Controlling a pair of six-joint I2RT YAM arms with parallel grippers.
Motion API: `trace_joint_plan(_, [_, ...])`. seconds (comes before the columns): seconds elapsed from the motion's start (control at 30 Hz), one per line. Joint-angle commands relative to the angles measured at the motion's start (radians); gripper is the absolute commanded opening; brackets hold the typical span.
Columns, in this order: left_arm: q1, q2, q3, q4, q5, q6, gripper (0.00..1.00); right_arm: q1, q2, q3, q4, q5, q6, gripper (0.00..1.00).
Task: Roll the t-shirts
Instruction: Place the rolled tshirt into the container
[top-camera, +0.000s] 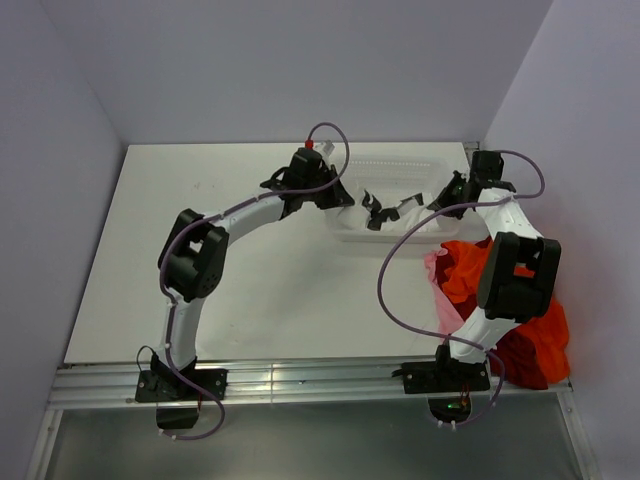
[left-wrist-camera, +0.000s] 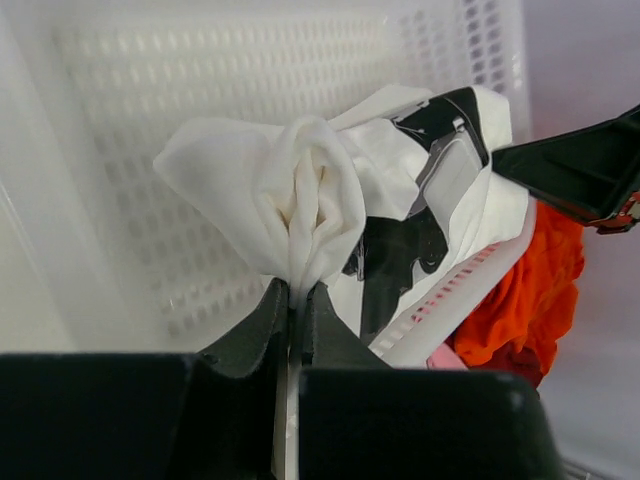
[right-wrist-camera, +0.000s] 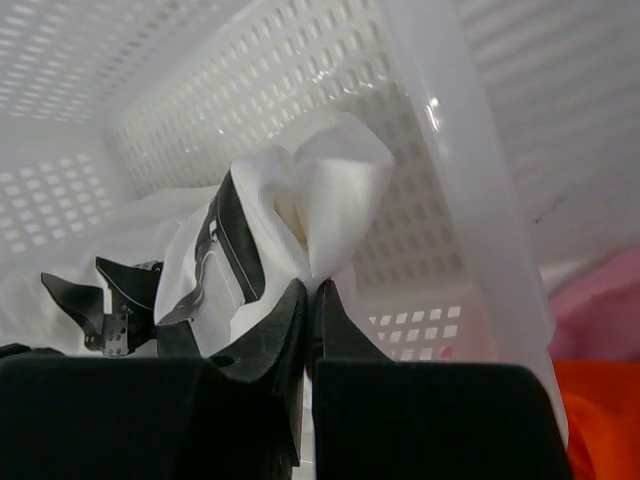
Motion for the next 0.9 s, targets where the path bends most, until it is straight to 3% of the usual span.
trace_joint_plan(0.0, [-0.018,-0.021,0.007,-0.045,-0.047,-0.019,0.00,-0.001,-0.055,-0.023,0.012,0.038,-0.036,0.00])
trace_joint_plan(0.5, [-0.092,0.006,0.084,-0.365,-0.277,0.015,0.00,0.071,-0.036,-0.026,-0.043,0.193,-0.074,0.00])
trace_joint_plan(0.87, [-0.115,0.066,0.159,-0.490,-0.257,0.044,0.00,0.124,0.080,0.044,-0.100,0.370,-0.085,0.00])
